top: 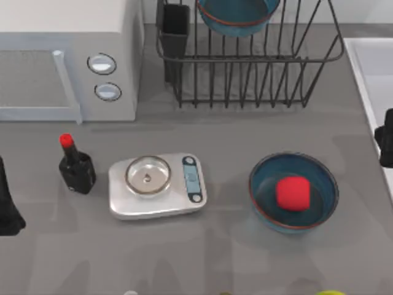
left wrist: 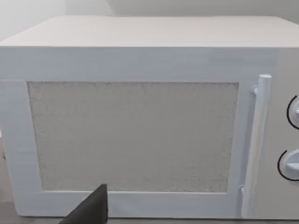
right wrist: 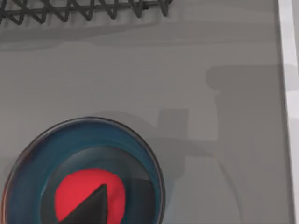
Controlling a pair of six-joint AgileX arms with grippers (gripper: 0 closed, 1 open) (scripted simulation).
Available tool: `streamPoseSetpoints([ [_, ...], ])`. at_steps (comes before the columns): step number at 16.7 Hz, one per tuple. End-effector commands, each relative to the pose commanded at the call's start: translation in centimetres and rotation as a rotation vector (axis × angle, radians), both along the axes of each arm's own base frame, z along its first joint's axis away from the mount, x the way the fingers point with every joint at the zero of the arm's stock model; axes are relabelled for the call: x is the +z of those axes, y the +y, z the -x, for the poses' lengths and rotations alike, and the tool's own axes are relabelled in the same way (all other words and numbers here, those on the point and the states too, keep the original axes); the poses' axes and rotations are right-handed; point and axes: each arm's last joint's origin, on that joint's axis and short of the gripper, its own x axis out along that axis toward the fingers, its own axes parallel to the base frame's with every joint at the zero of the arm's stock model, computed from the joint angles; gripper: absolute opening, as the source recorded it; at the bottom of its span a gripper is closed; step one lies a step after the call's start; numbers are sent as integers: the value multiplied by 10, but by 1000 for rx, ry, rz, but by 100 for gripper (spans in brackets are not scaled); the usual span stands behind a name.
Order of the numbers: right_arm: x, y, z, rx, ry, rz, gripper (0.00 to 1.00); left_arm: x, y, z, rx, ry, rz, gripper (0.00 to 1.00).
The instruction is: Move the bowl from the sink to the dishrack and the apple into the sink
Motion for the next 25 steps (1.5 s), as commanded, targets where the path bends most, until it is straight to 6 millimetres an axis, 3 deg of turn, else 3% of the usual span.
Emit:
streamPoseSetpoints([
  [5, -3, 52, -64, 28, 353, 47, 100, 0, 0, 0, 0, 0, 0, 100],
  [11, -40, 109, -114, 12, 663, 146, 100, 0, 0, 0, 0, 0, 0, 100],
  [16, -59, 131, -127, 0, 766, 194, 100, 0, 0, 0, 0, 0, 0, 100],
  [22, -60, 129, -128, -4, 765, 191, 100, 0, 0, 0, 0, 0, 0, 100],
  [25, -80, 130, -130, -3, 765, 191, 100, 0, 0, 0, 0, 0, 0, 100],
])
